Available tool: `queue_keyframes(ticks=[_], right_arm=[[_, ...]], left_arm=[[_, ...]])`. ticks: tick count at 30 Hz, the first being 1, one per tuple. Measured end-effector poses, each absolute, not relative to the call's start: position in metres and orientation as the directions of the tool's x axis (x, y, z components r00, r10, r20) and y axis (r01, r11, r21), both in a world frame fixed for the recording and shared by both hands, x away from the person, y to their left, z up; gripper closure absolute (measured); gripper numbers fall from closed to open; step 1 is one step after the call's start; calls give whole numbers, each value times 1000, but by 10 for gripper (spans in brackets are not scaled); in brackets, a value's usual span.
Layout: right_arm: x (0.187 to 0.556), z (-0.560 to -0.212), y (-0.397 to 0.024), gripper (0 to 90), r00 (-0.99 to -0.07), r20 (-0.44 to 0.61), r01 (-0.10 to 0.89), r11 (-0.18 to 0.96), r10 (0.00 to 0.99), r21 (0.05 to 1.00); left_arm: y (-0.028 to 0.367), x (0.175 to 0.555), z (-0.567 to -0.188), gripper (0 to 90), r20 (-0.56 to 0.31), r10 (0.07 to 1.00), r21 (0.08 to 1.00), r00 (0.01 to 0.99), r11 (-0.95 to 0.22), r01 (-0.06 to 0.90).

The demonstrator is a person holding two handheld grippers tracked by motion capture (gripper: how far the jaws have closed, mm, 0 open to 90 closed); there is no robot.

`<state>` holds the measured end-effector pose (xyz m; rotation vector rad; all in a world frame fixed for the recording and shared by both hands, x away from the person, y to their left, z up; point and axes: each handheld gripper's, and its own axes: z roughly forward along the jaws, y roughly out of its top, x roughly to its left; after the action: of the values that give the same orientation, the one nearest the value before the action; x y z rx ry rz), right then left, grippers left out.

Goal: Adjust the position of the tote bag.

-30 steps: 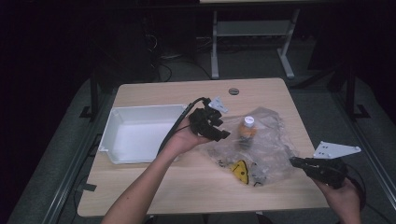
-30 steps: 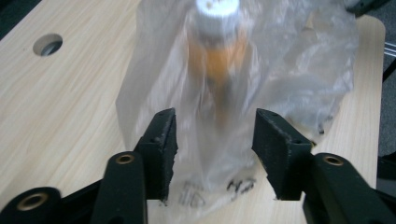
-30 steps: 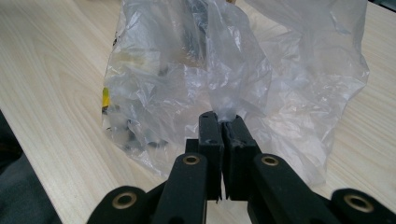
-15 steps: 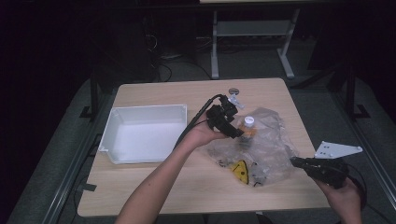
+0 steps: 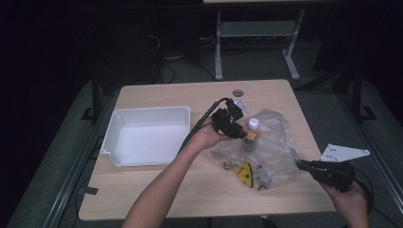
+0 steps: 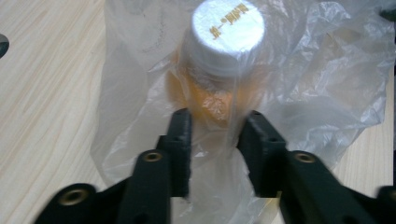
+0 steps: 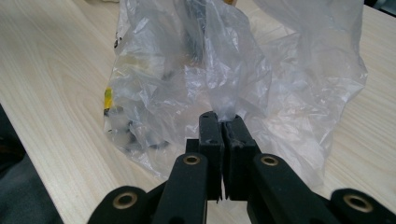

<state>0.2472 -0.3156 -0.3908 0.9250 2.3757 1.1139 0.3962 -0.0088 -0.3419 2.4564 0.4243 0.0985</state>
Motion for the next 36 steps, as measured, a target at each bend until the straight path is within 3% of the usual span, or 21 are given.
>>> queue_keyframes(ticks=[4,13,36], right_arm=[[247,-391,-316,870,-720,-35,414,469,694,781],[247,-390,-314,870,-724,-49,403,479,688,780],[248,-390,-303,871,-739,-55,393,495,672,775]], left_arm=[[-8,395,-340,780,-22,319,609,948,-748,265],[-5,392,-337,869,-13,325,613,946,-745,264],[15,396,-346,887,-26,391,606,920,-726,326]])
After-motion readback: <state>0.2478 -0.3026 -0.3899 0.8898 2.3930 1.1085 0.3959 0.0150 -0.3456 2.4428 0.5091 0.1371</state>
